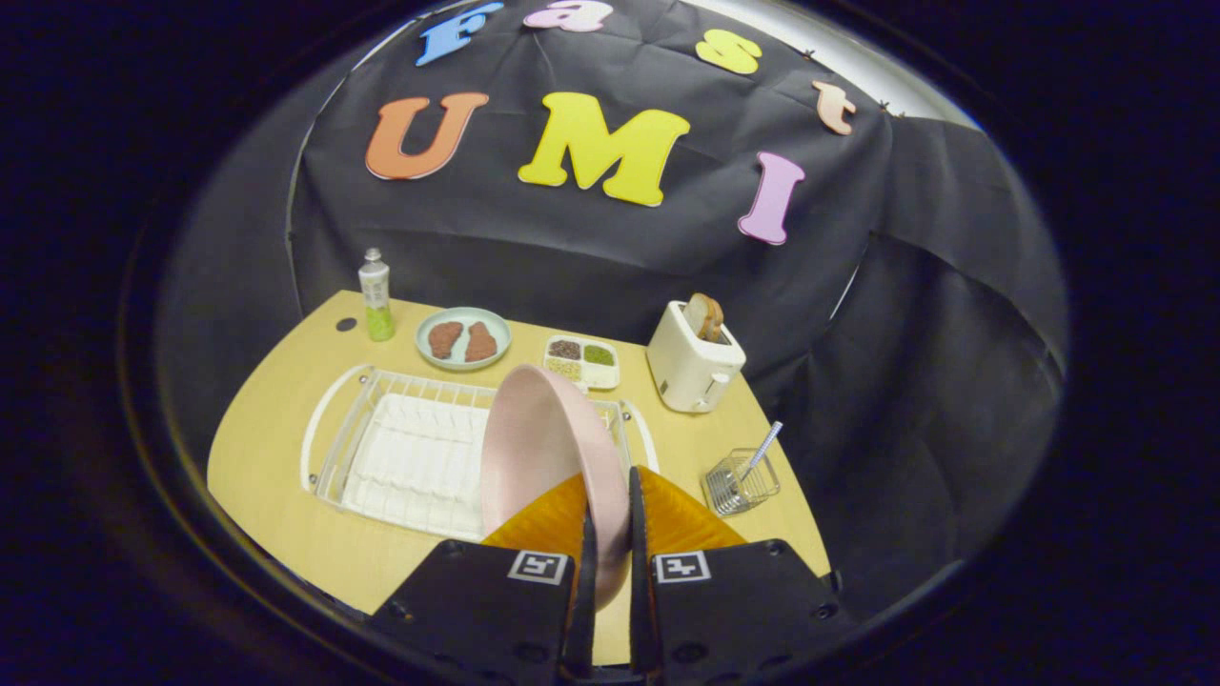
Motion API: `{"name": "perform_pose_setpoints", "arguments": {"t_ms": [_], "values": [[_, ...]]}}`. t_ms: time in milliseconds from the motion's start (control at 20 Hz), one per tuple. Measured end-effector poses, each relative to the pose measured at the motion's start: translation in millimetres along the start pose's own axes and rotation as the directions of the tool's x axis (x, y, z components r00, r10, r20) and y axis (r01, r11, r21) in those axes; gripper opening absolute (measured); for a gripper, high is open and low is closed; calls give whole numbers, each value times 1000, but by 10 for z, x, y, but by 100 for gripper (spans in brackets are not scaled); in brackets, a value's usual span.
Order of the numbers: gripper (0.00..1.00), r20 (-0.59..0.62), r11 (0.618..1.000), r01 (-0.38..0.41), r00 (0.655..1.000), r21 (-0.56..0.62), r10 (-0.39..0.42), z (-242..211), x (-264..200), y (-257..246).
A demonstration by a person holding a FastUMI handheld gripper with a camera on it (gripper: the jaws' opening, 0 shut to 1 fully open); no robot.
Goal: Take the plate from the dish rack, then take the spoon from the basket and place it into the plate.
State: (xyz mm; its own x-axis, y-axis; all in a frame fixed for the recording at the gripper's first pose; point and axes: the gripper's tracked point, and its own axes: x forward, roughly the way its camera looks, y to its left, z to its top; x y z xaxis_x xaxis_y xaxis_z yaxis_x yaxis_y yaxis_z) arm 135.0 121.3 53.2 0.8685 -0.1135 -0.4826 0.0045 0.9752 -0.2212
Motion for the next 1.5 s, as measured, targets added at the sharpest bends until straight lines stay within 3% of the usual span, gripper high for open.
{"name": "perform_pose_setpoints", "arguments": {"t_ms": [250, 450, 600, 900, 1250, 1500], "values": [[20, 24, 981, -182, 983, 64, 181, -696, -278, -44], [20, -11, 940, -269, 961, 211, 277, -1328, -80, 7], [20, -69, 932, -277, 951, 236, 300, -1693, 177, 110], [19, -80, 969, -167, 980, 179, 184, -1974, 600, -127], [19, -145, 944, -214, 956, 250, 255, -2219, 773, -169], [17, -72, 935, -244, 960, 258, 271, -2083, 692, -223]]}}
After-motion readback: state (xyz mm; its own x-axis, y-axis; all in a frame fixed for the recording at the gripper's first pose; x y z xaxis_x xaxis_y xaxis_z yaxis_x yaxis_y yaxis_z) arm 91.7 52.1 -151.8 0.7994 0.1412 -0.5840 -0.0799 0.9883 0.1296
